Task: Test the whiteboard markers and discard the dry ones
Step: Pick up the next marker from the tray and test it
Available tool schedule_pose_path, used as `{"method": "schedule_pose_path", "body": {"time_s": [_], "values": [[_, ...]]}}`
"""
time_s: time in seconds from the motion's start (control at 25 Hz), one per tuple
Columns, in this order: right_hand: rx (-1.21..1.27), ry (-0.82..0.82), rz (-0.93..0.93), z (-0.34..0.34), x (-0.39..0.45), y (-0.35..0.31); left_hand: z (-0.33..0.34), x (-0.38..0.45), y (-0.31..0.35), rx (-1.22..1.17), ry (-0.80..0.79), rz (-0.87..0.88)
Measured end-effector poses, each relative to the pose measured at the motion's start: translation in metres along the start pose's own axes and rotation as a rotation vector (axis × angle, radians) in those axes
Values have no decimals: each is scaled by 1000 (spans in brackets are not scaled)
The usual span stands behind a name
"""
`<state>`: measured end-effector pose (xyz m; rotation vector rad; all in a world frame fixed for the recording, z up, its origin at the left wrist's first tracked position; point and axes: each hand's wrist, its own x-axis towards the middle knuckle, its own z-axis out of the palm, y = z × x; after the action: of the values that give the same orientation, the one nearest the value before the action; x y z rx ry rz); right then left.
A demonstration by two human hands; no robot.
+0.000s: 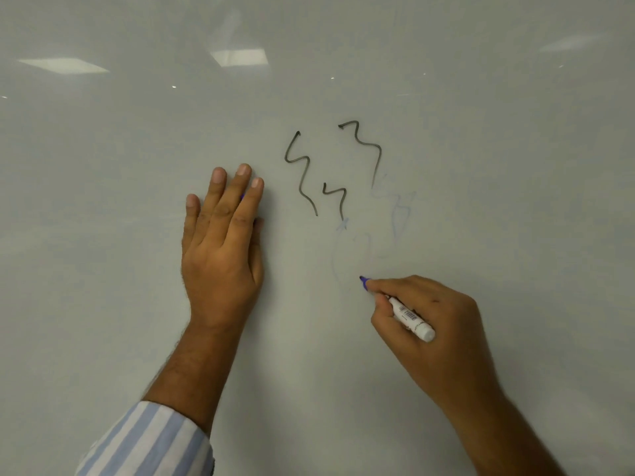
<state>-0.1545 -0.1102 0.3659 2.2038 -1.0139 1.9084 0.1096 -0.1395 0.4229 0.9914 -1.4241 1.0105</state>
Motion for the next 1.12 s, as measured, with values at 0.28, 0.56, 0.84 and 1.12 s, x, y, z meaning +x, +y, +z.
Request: {"method": "schedule_pose_path", "body": {"time_s": [0.28,0.56,0.84,1.12], "values": [[309,-27,268,-15,-28,-2,-15,-56,35,-328,-98,-117],[430,-131,465,-21,-74,10,-14,-131,115,-862,-322,-821],[390,-203,540,-38,-108,36,-17,-146,171,-1195,-388,-1367],[423,-336,628,-68,-140,75,-7,-174,214,-1138,-561,-1484]]}}
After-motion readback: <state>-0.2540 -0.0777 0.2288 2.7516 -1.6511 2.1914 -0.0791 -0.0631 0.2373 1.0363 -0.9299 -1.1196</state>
